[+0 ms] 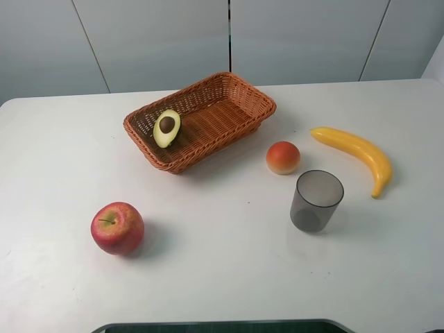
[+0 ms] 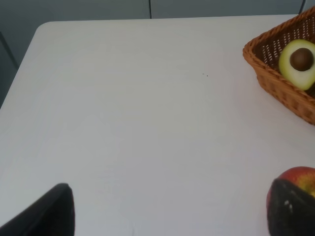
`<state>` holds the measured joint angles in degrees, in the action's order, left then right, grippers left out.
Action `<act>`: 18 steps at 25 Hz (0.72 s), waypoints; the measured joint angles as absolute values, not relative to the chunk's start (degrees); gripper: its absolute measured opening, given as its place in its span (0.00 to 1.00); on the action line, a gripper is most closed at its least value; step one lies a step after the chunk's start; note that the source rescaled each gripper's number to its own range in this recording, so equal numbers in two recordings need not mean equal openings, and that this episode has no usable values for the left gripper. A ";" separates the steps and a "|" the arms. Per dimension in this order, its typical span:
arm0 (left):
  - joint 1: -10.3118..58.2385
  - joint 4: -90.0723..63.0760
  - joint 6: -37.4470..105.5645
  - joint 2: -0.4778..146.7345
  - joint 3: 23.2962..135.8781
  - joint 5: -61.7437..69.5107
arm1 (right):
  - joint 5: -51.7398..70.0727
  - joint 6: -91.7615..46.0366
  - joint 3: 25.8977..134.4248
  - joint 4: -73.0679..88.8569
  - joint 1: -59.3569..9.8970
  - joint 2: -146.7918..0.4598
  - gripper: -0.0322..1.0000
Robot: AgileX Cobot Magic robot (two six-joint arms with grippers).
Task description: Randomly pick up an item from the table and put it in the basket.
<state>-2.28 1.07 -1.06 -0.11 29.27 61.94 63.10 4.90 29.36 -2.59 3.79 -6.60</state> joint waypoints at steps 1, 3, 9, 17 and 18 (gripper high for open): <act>-2.28 1.07 -1.06 -0.11 29.27 61.94 | 63.10 4.90 29.36 -2.38 3.79 -5.31 1.00; -2.28 1.07 -1.06 -0.11 29.27 61.94 | 62.97 4.68 29.36 -1.97 3.79 -2.94 1.00; -2.28 1.07 -1.06 -0.11 29.27 61.94 | 62.97 3.40 29.36 -0.72 3.79 -0.07 1.00; -2.28 1.07 -1.06 -0.11 29.27 61.94 | 62.97 2.47 29.36 -0.45 3.79 0.05 1.00; -2.28 1.07 -1.06 -0.11 29.27 61.94 | 62.97 1.98 29.36 -0.34 3.79 0.05 1.00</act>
